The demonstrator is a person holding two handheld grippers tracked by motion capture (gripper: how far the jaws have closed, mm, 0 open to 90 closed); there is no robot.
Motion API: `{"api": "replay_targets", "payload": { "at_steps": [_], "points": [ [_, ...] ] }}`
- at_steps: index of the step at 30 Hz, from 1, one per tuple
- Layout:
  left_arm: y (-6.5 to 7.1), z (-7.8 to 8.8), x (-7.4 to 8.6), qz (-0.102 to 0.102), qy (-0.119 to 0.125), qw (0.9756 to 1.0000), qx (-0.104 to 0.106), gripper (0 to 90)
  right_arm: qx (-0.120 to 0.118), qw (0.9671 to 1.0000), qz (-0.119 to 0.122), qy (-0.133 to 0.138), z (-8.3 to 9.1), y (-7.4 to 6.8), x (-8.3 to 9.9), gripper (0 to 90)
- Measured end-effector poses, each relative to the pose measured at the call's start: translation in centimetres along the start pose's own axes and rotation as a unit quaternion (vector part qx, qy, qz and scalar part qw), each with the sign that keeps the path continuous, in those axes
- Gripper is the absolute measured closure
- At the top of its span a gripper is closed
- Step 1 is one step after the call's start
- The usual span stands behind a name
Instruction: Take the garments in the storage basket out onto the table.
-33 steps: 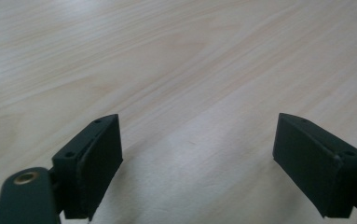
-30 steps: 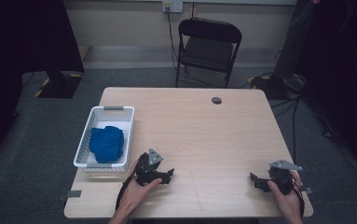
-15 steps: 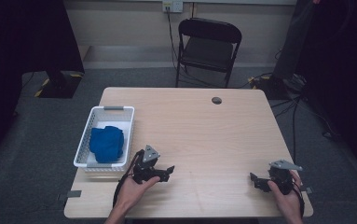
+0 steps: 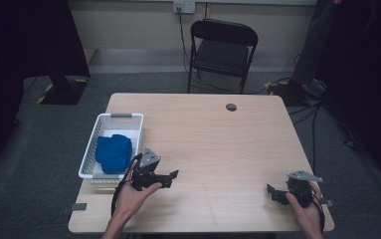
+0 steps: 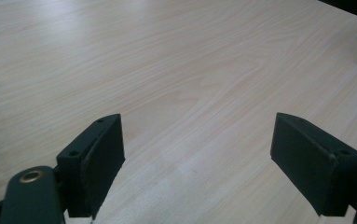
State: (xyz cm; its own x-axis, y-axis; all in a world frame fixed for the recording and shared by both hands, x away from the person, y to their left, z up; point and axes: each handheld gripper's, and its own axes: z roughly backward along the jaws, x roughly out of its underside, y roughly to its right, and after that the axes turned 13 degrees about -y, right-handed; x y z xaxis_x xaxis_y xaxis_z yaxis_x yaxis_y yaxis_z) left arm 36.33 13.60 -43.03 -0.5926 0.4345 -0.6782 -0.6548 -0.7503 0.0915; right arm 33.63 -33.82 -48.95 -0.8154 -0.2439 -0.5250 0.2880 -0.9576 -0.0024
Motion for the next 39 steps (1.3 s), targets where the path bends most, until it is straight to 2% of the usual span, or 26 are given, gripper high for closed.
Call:
{"api": "replay_targets", "payload": {
  "at_steps": [4,7,9,15,19,22,25,30,39],
  "points": [
    [-0.1,0.4,-0.4,-0.002,0.005,1.0,-0.006,16.9,0.0,1.0,0.0,0.0,0.0,0.0,0.0,7.3],
    [-0.3,0.7,-0.6,-0.011,0.0,0.9999,-0.012,16.6,0.0,1.0,0.0,0.0,0.0,0.0,0.0,7.3],
    [-0.5,0.7,-0.7,-0.016,-0.006,0.9998,-0.008,16.0,0.0,1.0,0.0,0.0,0.0,0.0,0.0,7.3],
    [-1.0,1.0,-0.8,-0.009,-0.001,0.9999,-0.015,16.3,0.0,1.0,0.0,0.0,0.0,0.0,0.0,7.3],
    [-1.4,1.5,-1.1,0.001,0.008,0.9994,-0.033,16.4,0.0,1.0,0.0,0.0,0.0,0.0,0.0,7.3],
    [-1.6,1.8,-1.3,-0.003,0.004,0.999,-0.045,16.6,0.0,1.0,0.0,0.0,0.0,0.0,0.0,7.3],
    [-1.9,2.2,-1.6,0.0,0.011,0.9987,-0.05,16.5,0.0,1.0,0.0,0.0,0.0,0.0,0.0,7.3],
    [-2.8,2.7,-1.7,0.017,0.018,0.9982,-0.055,16.3,0.001,1.0,0.0,0.0,0.0,0.0,0.0,7.3],
    [-3.6,3.4,-1.9,0.016,0.014,0.9976,-0.067,16.1,0.001,1.0,0.0,0.0,0.0,0.0,0.0,7.2]
  ]
}}
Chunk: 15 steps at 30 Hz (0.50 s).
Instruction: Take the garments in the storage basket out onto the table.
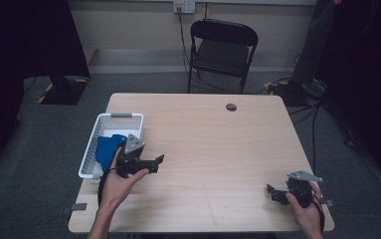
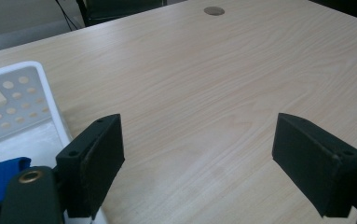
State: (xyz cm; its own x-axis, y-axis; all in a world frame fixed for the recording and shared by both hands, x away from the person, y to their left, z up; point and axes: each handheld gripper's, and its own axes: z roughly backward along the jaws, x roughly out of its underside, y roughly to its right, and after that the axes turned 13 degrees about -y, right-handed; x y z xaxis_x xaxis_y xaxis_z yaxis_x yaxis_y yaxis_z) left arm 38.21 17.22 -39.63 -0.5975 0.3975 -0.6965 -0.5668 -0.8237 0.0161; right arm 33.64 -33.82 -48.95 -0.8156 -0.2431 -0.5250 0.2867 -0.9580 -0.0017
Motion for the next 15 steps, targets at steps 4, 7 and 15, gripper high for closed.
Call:
{"api": "replay_targets", "payload": {
  "at_steps": [4,7,15],
  "points": [
    [-0.4,0.5,-0.2,0.003,0.007,1.0,-0.006,16.0,0.0,1.0,0.0,0.0,0.0,0.0,0.0,7.3],
    [-0.9,0.7,-0.1,0.011,0.008,0.9999,-0.008,16.0,0.0,1.0,0.0,0.0,0.0,0.0,0.0,7.3],
    [-1.8,1.6,0.0,0.021,0.007,0.9993,-0.031,15.8,0.0,1.0,0.0,0.0,0.0,0.0,0.0,7.2]
  ]
}}
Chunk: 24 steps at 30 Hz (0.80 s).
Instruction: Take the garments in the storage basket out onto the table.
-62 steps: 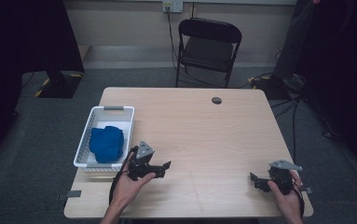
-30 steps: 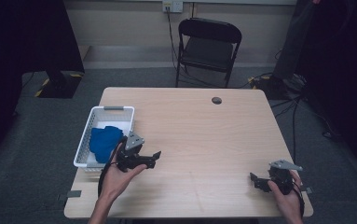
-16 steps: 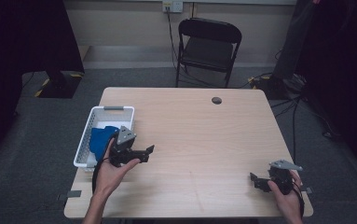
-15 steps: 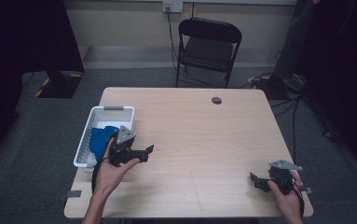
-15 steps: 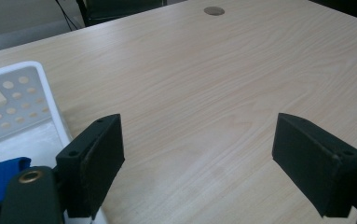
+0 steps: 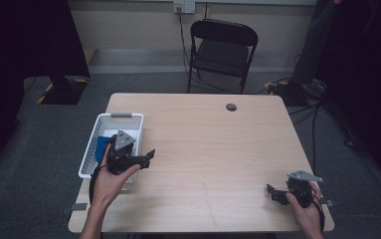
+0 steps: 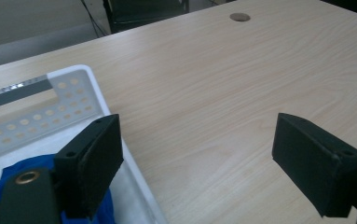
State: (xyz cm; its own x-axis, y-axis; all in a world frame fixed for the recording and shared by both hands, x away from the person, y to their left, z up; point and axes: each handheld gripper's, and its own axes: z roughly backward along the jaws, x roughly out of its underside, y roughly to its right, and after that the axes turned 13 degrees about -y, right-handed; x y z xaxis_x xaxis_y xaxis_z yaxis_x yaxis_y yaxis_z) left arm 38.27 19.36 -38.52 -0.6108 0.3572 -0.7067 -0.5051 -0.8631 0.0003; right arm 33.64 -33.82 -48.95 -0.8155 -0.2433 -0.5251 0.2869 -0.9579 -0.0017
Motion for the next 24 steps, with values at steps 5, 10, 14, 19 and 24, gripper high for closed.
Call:
{"api": "replay_targets", "payload": {
  "at_steps": [5,10,14,19,24],
  "points": [
    [-0.7,0.3,-0.2,0.002,-0.004,1.0,-0.005,16.0,0.0,1.0,0.0,0.0,0.0,0.0,0.0,7.3],
    [-1.2,0.8,-0.4,0.004,-0.001,0.9999,-0.015,15.9,0.0,1.0,0.0,0.0,0.0,0.0,0.0,7.2],
    [-1.7,0.8,-0.2,0.0,-0.008,0.9997,-0.025,16.0,0.0,1.0,0.0,0.0,0.0,0.0,0.0,7.2],
    [-2.8,1.0,-0.1,0.011,-0.011,0.9994,-0.031,15.9,0.0,1.0,0.0,0.0,0.0,0.0,0.0,7.3],
    [-3.3,1.3,-0.4,0.012,-0.015,0.9989,-0.043,15.8,0.0,1.0,0.0,0.0,0.0,0.0,0.0,7.3]
  ]
}}
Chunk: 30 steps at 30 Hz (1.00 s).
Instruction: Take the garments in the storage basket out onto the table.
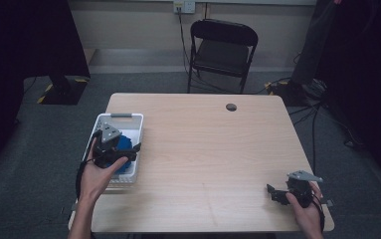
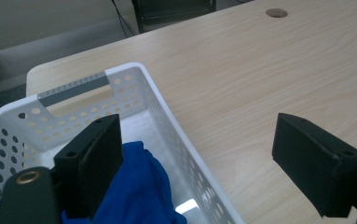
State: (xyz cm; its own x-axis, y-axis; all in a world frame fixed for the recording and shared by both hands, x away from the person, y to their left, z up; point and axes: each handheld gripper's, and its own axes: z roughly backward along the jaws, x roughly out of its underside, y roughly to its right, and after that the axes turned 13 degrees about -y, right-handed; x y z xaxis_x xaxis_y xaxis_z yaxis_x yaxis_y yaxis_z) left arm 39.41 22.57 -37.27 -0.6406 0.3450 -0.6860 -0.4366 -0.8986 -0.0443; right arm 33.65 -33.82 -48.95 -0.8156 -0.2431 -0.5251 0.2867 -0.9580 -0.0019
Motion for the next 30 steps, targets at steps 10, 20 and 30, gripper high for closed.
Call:
{"api": "replay_targets", "payload": {
  "at_steps": [10,20,30],
  "points": [
    [-2.7,-1.1,0.9,0.03,-0.029,0.9988,-0.025,16.0,0.0,1.0,0.0,0.0,0.0,0.0,0.0,7.2],
    [-3.9,-2.5,2.0,0.045,-0.061,0.9967,-0.028,16.1,0.0,1.0,0.0,0.0,0.0,0.0,0.0,7.2],
    [-4.3,-4.4,2.0,0.049,-0.095,0.9935,-0.038,16.2,0.0,1.0,0.0,0.0,0.0,0.0,0.0,7.2]
  ]
}}
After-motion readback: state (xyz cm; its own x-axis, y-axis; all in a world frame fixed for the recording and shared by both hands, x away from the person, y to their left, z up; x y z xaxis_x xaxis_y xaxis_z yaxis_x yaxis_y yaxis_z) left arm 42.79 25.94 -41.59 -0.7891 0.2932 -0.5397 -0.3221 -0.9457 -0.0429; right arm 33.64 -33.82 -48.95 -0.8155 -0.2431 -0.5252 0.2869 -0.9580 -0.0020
